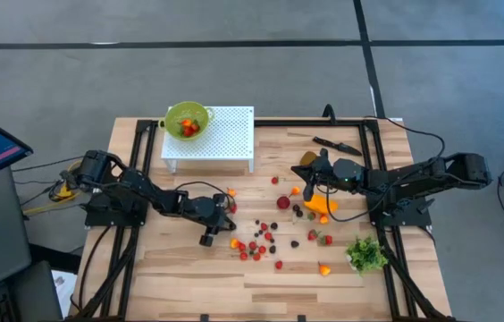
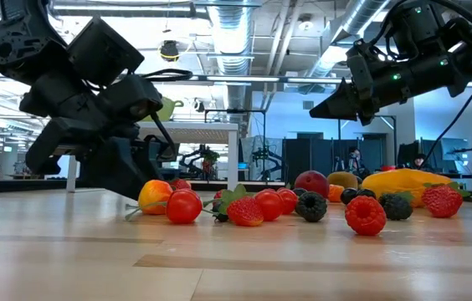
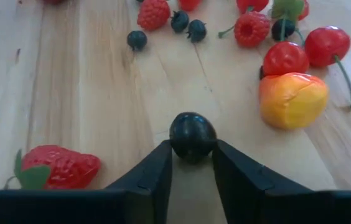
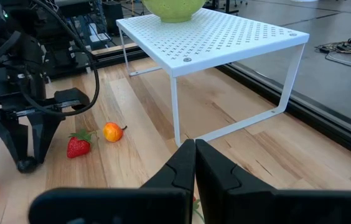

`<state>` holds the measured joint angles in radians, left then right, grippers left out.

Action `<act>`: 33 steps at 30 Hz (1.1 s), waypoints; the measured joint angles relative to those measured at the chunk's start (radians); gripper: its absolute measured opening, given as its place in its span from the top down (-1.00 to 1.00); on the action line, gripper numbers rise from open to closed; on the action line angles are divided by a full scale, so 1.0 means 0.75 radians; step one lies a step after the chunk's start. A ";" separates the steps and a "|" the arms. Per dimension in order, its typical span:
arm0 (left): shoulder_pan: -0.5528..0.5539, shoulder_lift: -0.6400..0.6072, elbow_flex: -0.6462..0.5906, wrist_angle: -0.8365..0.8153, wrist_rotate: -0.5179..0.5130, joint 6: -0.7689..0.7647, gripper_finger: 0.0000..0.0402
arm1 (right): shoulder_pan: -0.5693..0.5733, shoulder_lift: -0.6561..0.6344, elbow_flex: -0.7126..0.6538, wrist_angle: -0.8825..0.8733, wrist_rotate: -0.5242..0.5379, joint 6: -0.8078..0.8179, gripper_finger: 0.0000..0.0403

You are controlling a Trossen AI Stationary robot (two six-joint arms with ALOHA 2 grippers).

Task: Pick & Place Fruit
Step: Put the black cherry into the green strainer bowl on the shelf

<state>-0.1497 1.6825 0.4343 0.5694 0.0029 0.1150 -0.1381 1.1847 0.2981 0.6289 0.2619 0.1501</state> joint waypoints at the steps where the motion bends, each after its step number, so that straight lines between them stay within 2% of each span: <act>1: 0.002 0.000 0.000 0.000 -0.002 0.000 0.54 | 0.000 0.000 0.000 0.000 0.000 0.000 0.97; 12: 0.002 0.000 0.000 -0.001 -0.004 0.000 0.76 | 0.000 0.000 0.000 0.000 0.000 0.000 0.97; 18: 0.002 0.000 0.000 -0.006 -0.004 0.012 0.97 | 0.000 0.000 0.000 0.000 0.000 0.000 0.97; 33: 0.002 0.000 0.000 -0.006 -0.003 0.014 1.00 | 0.000 0.000 0.000 0.000 0.000 0.000 0.97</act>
<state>-0.1482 1.6825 0.4343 0.5649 0.0006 0.1257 -0.1379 1.1846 0.2981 0.6289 0.2619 0.1501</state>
